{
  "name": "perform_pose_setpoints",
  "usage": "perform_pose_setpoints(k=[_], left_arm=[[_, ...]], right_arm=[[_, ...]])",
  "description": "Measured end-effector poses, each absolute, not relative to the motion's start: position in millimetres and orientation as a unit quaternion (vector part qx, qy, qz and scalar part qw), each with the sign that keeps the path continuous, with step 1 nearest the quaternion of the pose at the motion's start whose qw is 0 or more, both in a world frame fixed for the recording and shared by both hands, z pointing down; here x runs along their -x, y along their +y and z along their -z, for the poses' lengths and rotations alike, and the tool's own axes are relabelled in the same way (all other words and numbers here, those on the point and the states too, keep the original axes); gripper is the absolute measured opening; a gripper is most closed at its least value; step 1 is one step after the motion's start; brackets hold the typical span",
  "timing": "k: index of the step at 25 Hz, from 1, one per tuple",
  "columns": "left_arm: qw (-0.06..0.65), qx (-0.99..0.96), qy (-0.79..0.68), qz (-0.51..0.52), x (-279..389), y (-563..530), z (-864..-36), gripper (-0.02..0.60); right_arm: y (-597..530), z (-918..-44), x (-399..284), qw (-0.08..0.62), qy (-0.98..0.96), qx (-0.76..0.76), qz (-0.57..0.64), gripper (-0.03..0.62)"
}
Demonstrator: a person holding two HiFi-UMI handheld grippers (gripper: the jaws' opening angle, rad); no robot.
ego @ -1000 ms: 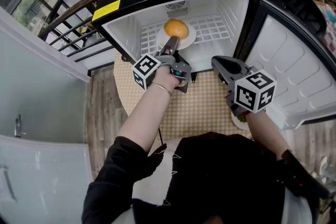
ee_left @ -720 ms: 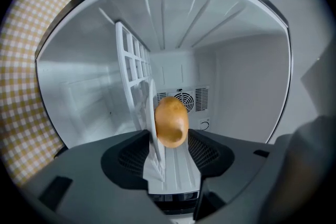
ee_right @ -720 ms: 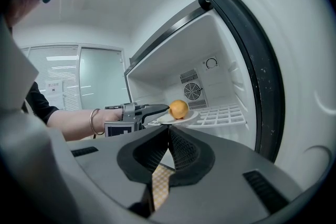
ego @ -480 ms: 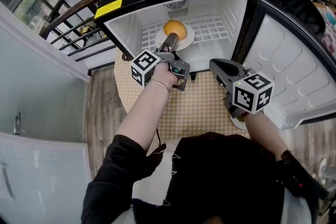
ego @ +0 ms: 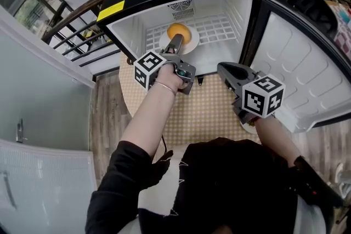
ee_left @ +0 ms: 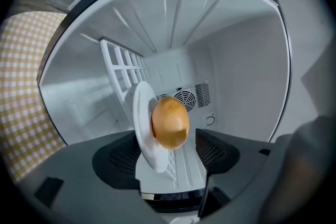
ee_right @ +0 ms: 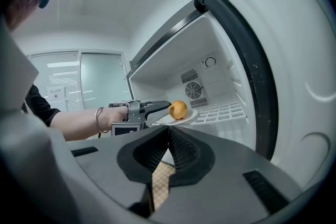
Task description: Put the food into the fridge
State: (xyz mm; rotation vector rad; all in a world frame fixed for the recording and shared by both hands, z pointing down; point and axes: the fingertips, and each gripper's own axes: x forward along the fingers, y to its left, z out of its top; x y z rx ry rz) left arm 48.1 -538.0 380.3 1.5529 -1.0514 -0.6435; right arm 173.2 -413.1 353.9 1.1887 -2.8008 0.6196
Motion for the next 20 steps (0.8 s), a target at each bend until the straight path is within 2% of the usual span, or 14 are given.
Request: perform_pose_setpoints(k=[20], left_arm=[[0.552,-0.642,-0.456,0.274,-37,-535,-390,0.328]], right_arm=[[-409,-359,-175,0.019,-0.900,-0.379,-0.213,0.017]])
